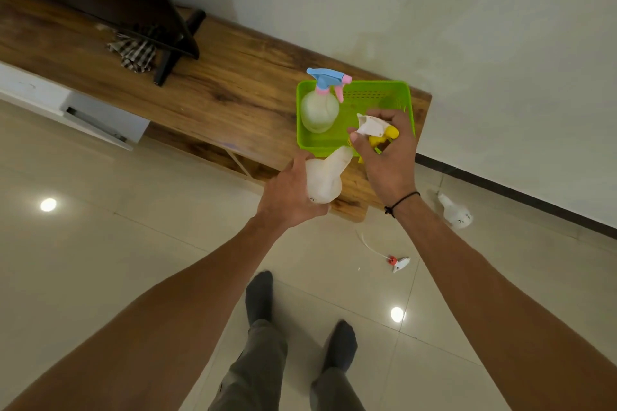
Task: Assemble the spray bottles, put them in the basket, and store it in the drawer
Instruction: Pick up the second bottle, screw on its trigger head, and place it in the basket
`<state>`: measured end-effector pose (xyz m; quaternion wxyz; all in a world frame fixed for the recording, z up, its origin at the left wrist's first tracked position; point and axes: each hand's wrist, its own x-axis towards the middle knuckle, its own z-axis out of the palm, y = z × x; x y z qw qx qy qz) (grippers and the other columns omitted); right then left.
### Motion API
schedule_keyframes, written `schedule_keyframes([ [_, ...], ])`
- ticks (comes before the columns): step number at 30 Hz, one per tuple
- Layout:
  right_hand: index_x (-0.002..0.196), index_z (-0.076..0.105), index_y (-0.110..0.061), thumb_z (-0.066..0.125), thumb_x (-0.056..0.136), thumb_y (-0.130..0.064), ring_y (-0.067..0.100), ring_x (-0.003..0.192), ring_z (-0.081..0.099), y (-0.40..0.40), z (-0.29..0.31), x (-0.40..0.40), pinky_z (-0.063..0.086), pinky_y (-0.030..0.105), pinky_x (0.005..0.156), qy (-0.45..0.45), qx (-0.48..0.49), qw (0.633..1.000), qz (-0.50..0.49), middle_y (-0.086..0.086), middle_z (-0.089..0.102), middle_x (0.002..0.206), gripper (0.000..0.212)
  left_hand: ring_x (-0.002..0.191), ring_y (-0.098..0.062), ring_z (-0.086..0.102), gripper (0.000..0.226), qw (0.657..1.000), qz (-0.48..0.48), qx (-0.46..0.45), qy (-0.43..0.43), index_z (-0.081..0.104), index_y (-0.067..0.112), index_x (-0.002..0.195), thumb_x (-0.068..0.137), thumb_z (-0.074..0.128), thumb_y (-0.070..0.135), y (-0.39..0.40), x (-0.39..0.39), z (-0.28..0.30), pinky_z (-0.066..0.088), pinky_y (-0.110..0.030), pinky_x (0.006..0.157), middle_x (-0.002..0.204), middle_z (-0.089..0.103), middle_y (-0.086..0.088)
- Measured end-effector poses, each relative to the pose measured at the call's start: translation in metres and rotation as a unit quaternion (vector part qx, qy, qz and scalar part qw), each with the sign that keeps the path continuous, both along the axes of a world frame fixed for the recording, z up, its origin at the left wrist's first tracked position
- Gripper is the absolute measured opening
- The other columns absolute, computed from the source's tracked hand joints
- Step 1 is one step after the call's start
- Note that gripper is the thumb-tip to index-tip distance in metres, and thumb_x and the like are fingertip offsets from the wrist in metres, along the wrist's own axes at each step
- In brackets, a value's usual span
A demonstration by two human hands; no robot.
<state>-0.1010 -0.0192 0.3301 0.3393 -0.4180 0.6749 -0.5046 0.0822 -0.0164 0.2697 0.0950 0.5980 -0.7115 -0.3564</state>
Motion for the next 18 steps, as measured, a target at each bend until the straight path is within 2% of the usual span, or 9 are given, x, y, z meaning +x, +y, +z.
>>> schedule_keyframes([
  [4,0.107,0.063,-0.021,0.086,0.083,-0.021,0.028,0.102,0.071,0.004,-0.007,-0.002,0.060,0.054,0.087,-0.022,0.023,0.999,0.015,-0.009,0.071,0.100,0.033,0.104,-0.028,0.069,0.101,1.000,0.001,-0.004,0.007,0.031,0.034,0.131,0.050,0.088,0.055,0.000,-0.005,0.001,0.048,-0.034,0.072,0.121,0.065,0.004],
  [9,0.118,0.072,-0.006,0.085,0.085,-0.014,0.047,0.112,0.070,0.010,-0.016,-0.009,0.056,0.063,0.096,-0.083,0.057,0.993,0.054,0.024,0.075,0.112,0.036,0.099,-0.027,0.069,0.098,1.000,-0.009,-0.015,0.009,0.033,0.034,0.128,0.050,0.088,0.055,0.003,-0.006,-0.001,0.046,-0.033,0.069,0.115,0.064,0.007],
  [13,0.122,0.069,0.003,0.086,0.082,-0.006,0.044,0.116,0.070,0.013,-0.019,-0.015,0.054,0.063,0.101,-0.108,0.085,0.987,0.086,0.025,0.074,0.118,0.045,0.101,-0.027,0.069,0.098,1.000,-0.015,0.004,0.024,0.035,0.034,0.129,0.050,0.090,0.052,0.005,-0.001,-0.003,0.057,-0.040,0.074,0.117,0.066,0.006],
  [15,0.118,0.069,0.002,0.086,0.082,-0.004,0.044,0.118,0.069,0.012,-0.017,-0.018,0.055,0.061,0.101,-0.114,0.089,0.984,0.107,0.026,0.073,0.120,0.040,0.105,-0.024,0.068,0.102,0.998,-0.026,0.034,0.054,0.035,0.035,0.133,0.049,0.092,0.052,0.005,0.001,-0.004,0.058,-0.041,0.080,0.120,0.065,0.007],
  [16,0.113,0.071,-0.001,0.085,0.083,-0.003,0.041,0.114,0.071,0.011,-0.016,-0.021,0.058,0.055,0.097,-0.112,0.086,0.982,0.122,0.026,0.073,0.117,0.034,0.106,-0.021,0.067,0.104,0.996,-0.031,0.051,0.073,0.035,0.036,0.134,0.049,0.094,0.051,0.005,0.003,-0.004,0.058,-0.039,0.082,0.121,0.064,0.008],
  [18,0.108,0.072,-0.002,0.084,0.083,-0.002,0.025,0.098,0.074,0.011,-0.012,-0.024,0.060,0.035,0.079,-0.106,0.082,0.980,0.149,0.024,0.075,0.109,0.027,0.109,-0.018,0.065,0.105,0.990,-0.040,0.079,0.107,0.035,0.037,0.134,0.050,0.097,0.048,0.004,0.006,-0.003,0.055,-0.033,0.083,0.124,0.061,0.010],
])
